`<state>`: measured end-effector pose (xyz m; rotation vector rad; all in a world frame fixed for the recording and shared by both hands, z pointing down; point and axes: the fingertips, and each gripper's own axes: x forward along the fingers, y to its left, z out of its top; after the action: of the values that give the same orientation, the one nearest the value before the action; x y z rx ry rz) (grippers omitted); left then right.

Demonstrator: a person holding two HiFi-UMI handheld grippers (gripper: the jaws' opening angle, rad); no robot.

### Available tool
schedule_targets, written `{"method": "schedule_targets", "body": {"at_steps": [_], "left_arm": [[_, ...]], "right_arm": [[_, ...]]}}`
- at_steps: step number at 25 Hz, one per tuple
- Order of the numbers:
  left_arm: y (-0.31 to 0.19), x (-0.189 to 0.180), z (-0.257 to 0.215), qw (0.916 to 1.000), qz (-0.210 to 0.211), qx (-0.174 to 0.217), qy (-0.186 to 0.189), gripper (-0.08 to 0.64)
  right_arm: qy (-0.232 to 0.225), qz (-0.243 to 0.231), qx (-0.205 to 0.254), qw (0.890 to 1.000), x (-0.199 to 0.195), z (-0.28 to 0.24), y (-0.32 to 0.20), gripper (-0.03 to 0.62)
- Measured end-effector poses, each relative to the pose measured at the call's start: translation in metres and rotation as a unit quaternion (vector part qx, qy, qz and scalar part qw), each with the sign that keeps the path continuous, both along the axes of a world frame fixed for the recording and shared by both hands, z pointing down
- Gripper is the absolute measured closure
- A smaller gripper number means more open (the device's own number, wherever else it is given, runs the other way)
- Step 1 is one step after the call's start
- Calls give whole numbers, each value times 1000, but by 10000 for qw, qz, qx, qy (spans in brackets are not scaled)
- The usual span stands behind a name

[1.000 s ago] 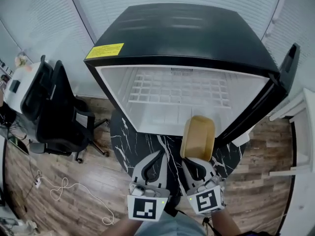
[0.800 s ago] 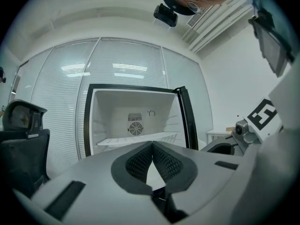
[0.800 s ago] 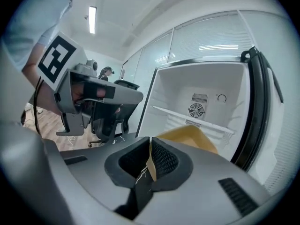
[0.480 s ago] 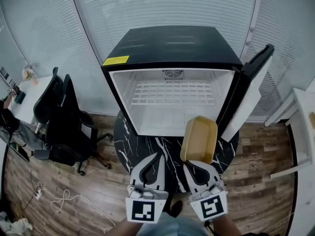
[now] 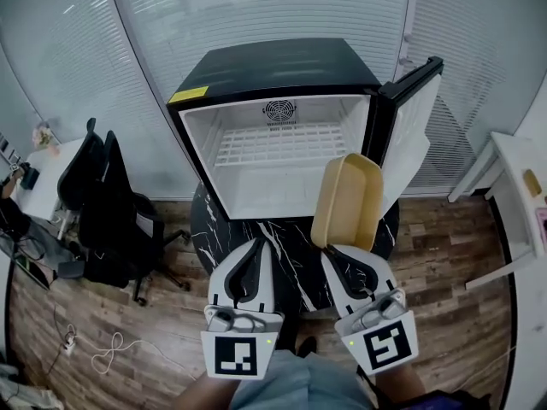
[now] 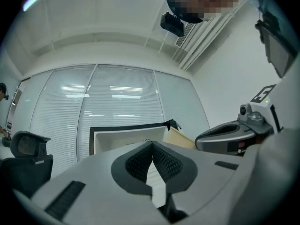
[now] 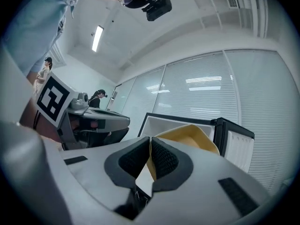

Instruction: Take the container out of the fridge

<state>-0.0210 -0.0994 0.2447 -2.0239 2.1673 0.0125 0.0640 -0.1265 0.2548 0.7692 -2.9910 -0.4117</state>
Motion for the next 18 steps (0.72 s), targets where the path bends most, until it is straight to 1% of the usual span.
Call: {"method": "schedule_targets", "body": {"at_steps": [8,12,18], "left_arm": [[10,10,-42,9987,76,489,-90,546],[13,12,-47,9984,104,547,-114,546],[13,17,-43,9986,144,496,-116,546]], "right_arm": [[-328,119,380,9987,17,-45,6,565],[-430,182,466,9978,20,-54,6,566],[-456,251,498,9974,23,-55,4,568]]}}
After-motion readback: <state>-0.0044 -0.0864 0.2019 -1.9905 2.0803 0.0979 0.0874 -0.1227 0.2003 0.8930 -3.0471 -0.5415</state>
